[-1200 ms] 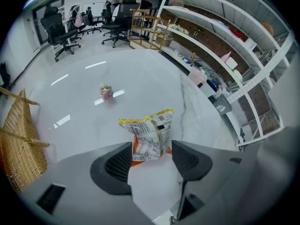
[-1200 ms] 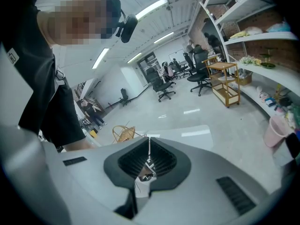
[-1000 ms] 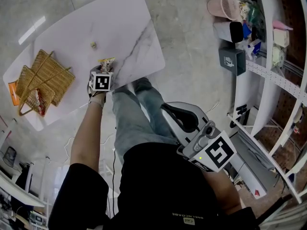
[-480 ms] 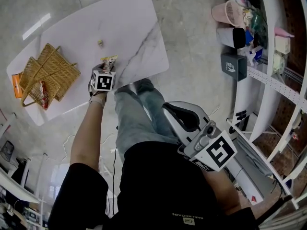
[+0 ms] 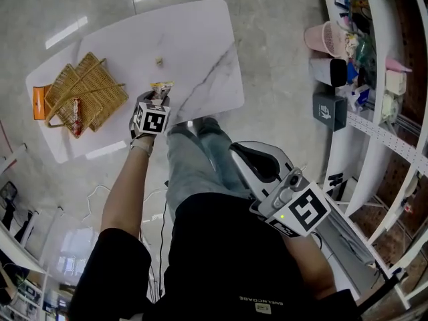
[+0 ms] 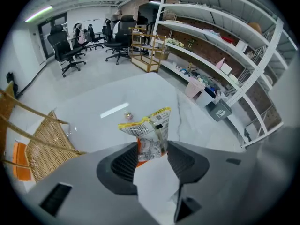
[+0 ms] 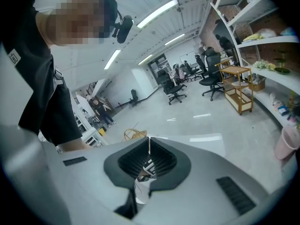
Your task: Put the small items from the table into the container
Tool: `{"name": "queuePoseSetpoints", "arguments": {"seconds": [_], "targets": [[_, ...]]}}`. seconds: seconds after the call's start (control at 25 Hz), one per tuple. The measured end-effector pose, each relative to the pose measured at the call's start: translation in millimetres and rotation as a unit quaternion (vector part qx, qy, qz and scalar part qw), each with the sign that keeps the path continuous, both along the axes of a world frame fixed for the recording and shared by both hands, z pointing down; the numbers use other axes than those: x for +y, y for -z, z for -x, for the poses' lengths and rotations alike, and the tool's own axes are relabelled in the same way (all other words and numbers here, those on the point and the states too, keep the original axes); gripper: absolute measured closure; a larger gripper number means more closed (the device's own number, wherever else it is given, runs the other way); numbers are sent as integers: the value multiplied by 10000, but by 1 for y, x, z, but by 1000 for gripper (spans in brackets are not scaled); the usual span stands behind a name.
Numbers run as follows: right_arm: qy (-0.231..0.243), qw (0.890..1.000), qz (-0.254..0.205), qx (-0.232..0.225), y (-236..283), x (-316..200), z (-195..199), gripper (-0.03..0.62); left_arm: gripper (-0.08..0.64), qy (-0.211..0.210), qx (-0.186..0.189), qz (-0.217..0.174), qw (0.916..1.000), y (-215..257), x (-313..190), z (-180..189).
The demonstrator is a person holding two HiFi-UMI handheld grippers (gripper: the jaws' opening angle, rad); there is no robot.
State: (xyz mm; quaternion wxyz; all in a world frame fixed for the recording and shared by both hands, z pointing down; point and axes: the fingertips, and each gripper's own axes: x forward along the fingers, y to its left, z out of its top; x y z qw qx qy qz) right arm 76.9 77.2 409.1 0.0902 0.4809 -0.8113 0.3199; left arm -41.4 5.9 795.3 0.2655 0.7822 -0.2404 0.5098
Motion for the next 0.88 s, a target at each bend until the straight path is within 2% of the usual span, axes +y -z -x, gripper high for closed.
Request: {"name": "queuePoseSetpoints", "arguments": {"seconds": [0.44,0.88], "targets": [[483,9982,-293,-213,31,-3,36,579,374,426,178,-546,9974,80,-6,28],[1100,9921,-416,-433,41,-6,96,580,388,1224,167,-1040,9869,136,-22,103]]}}
